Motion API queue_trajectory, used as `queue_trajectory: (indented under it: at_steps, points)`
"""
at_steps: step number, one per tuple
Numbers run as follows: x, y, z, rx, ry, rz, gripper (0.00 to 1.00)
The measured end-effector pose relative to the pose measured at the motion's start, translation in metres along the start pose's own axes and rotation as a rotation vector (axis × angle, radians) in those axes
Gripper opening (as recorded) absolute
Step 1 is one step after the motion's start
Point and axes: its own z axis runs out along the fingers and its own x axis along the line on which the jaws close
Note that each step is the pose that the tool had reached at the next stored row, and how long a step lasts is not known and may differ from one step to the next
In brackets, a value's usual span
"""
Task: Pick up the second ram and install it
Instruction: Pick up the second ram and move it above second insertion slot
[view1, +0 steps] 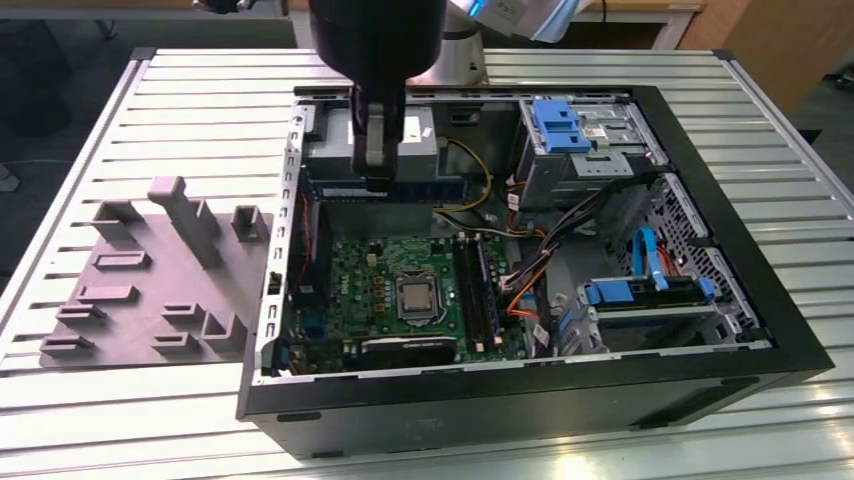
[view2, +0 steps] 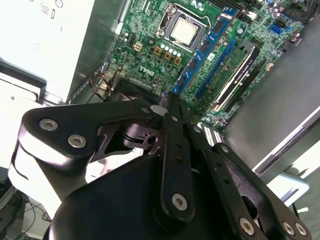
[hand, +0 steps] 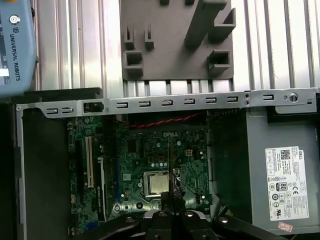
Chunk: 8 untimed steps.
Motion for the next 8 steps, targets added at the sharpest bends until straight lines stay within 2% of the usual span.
queue_trajectory:
  at_steps: [8]
  points:
    - [-0.0001, -0.003, 0.0032, 0.0, 0.0, 0.0, 0.12]
